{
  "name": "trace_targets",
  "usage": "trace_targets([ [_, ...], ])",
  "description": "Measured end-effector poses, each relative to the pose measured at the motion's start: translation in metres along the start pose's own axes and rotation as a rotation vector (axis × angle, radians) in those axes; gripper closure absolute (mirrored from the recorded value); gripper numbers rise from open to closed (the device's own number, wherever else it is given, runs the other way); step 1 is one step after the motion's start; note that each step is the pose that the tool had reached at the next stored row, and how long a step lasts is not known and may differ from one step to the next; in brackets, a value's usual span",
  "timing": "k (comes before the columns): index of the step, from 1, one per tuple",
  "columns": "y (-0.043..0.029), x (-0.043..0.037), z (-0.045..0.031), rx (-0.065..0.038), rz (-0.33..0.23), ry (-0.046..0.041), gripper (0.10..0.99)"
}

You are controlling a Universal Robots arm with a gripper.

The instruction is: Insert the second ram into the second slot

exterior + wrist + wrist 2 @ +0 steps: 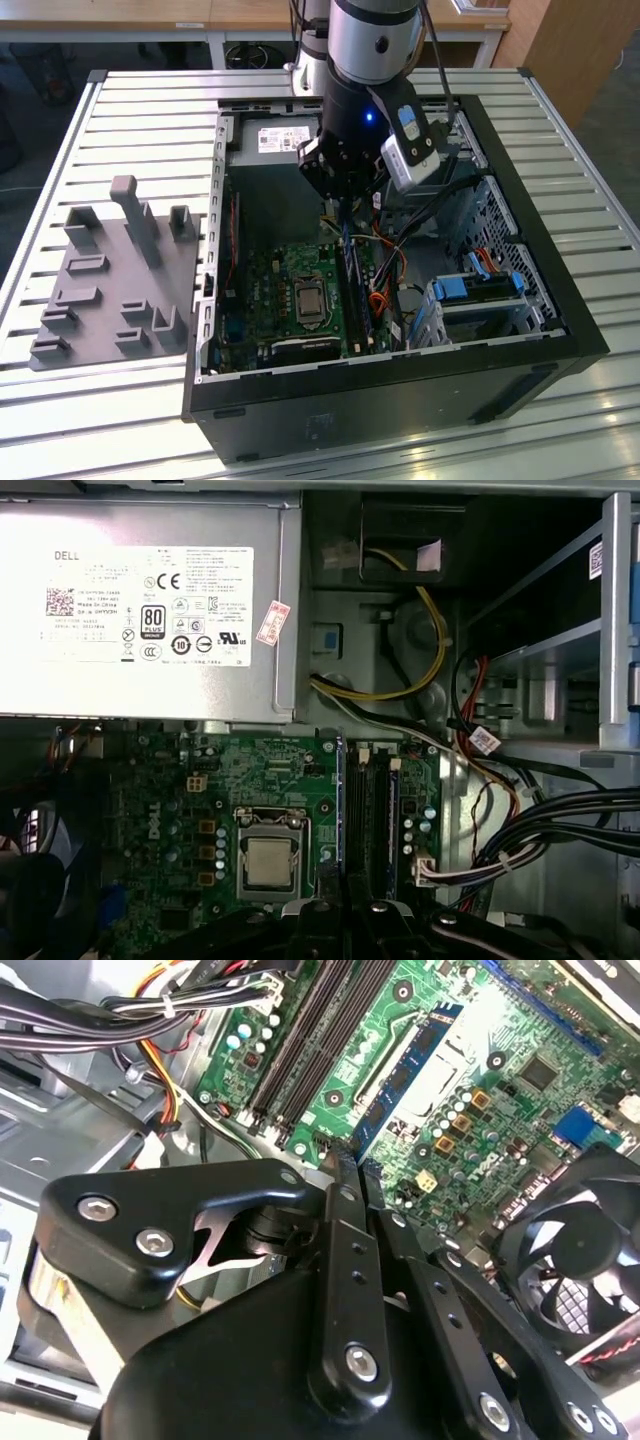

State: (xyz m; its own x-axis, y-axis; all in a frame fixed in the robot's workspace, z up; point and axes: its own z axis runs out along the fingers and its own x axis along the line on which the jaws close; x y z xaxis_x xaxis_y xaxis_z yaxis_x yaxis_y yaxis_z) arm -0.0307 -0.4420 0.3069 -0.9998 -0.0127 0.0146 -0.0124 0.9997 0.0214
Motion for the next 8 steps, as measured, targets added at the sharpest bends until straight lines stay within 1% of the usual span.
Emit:
trace_targets([
  [8,-0.0001,-0.0033,0.0038,0.0,0.0,0.0,0.949],
])
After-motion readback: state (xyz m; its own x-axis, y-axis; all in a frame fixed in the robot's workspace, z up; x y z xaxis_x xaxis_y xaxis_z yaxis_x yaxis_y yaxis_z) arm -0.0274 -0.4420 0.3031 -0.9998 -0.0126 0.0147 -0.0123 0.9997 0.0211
